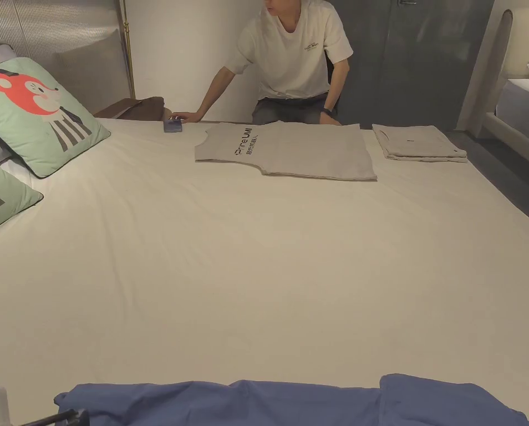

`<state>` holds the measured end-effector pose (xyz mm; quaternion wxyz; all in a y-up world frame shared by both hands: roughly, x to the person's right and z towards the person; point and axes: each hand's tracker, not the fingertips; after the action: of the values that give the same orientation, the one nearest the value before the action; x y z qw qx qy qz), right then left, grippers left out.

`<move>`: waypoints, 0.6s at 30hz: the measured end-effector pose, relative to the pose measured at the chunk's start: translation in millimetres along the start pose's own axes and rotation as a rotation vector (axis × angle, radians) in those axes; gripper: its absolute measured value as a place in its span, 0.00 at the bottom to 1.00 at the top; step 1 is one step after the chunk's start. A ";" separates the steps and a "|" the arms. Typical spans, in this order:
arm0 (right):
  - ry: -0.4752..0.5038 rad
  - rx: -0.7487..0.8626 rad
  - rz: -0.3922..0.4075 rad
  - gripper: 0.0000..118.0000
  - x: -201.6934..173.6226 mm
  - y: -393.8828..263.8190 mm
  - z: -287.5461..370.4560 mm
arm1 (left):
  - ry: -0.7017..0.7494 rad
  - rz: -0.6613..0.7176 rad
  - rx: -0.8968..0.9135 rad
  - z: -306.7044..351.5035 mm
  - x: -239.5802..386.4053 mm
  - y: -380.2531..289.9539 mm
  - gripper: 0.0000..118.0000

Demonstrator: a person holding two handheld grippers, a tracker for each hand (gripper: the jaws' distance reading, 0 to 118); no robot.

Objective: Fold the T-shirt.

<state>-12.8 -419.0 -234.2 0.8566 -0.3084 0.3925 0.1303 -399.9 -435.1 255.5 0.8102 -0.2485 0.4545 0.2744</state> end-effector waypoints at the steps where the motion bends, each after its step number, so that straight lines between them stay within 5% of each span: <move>1: -0.013 0.066 0.010 0.67 -4.6 7.0 6.5 | -0.019 0.004 0.058 8.2 4.6 5.5 0.90; 8: -0.065 0.448 -0.004 0.66 -52.6 50.8 36.7 | -0.081 -0.044 0.318 42.2 45.2 39.6 0.86; 10: -0.047 0.516 -0.041 0.53 -65.1 57.0 38.7 | -0.108 -0.054 0.360 45.5 48.4 43.0 0.67; 13: -0.039 0.573 -0.064 0.07 -81.4 64.4 34.0 | -0.135 -0.053 0.380 45.3 48.9 46.0 0.08; 14: -0.056 0.584 -0.047 0.00 -88.6 65.9 32.5 | -0.135 -0.052 0.389 44.6 50.6 46.3 0.00; 18: -0.037 0.608 -0.024 0.00 -111.7 71.3 31.0 | -0.185 -0.024 0.367 40.8 38.1 51.7 0.00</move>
<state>-101.1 -342.1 -164.9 0.9182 -0.0401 0.3942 0.0023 -393.5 -362.6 233.2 0.8833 -0.0759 0.4175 0.1992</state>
